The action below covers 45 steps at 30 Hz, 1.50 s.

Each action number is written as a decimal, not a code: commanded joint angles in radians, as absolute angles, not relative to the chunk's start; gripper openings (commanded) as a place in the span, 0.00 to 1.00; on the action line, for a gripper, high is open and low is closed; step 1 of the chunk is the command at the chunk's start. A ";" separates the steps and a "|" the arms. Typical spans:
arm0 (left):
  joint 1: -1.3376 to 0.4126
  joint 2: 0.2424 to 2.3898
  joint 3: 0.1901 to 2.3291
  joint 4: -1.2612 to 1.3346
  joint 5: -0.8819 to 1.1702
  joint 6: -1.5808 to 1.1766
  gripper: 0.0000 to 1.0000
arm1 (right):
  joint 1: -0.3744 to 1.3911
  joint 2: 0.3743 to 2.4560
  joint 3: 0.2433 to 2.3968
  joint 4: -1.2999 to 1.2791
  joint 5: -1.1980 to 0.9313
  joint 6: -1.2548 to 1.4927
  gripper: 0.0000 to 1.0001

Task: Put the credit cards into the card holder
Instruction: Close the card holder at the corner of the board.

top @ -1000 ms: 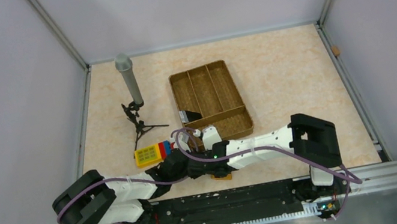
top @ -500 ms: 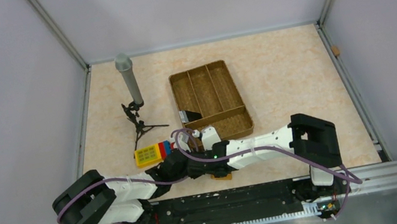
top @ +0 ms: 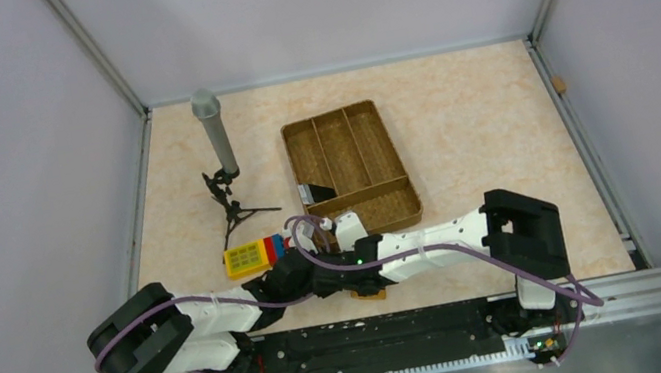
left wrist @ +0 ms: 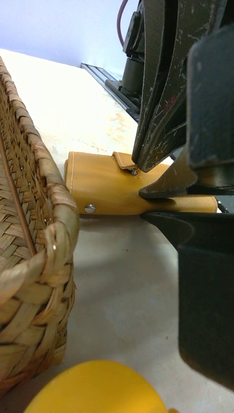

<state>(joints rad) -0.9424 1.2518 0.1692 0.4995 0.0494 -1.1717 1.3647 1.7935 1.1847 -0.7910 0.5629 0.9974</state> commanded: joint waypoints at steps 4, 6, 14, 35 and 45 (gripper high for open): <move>-0.939 1.252 0.146 0.439 0.010 -1.134 0.01 | 1.361 1.793 1.158 -0.715 0.522 0.998 0.00; -0.939 1.251 0.146 0.440 0.009 -1.134 0.01 | 1.356 1.790 1.140 -0.704 0.512 1.002 0.00; -0.939 1.250 0.147 0.437 0.009 -1.134 0.01 | 1.337 1.778 1.087 -0.667 0.492 1.018 0.00; -0.939 1.246 0.148 0.432 0.009 -1.134 0.01 | 1.152 1.586 0.709 -0.223 0.226 0.982 0.00; -0.939 1.252 0.156 0.417 0.009 -1.132 0.01 | 1.045 1.556 0.513 -0.010 0.113 1.035 0.00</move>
